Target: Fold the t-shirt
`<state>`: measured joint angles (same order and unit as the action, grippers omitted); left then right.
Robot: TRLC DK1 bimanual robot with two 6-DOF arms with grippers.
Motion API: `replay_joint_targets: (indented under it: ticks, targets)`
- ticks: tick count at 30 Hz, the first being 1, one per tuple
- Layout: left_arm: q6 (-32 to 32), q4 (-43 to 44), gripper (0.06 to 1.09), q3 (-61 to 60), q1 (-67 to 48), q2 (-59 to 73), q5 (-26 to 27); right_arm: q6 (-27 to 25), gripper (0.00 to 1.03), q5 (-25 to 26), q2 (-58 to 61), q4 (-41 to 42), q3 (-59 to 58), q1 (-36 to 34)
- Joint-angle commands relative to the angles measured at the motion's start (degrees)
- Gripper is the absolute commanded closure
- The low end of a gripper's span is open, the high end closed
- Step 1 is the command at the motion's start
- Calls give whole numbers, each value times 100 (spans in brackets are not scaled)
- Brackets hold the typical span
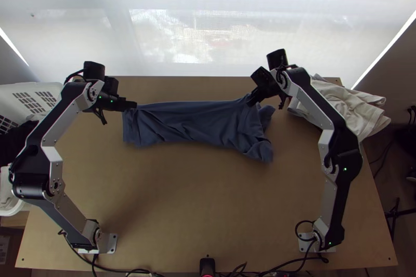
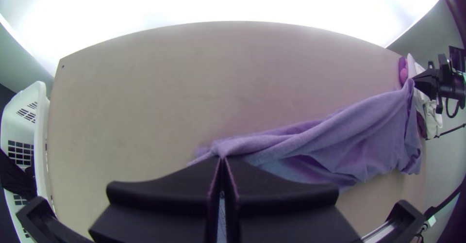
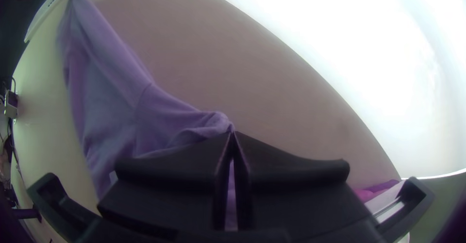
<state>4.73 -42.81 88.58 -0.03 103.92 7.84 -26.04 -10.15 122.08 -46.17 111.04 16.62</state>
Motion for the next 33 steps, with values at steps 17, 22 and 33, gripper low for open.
replay_joint_targets:
  ticks: [17,22,33]
  targets:
    - [-122,-246,50,1118,-129,1676,-256,266,36,-13,1652,-964,1736,-142]
    - [-86,-773,17,1127,-146,1421,-247,433,4,-101,1098,-999,1613,-19]
    - [-43,-1019,12,230,-14,533,25,600,4,-180,-202,-867,348,966]
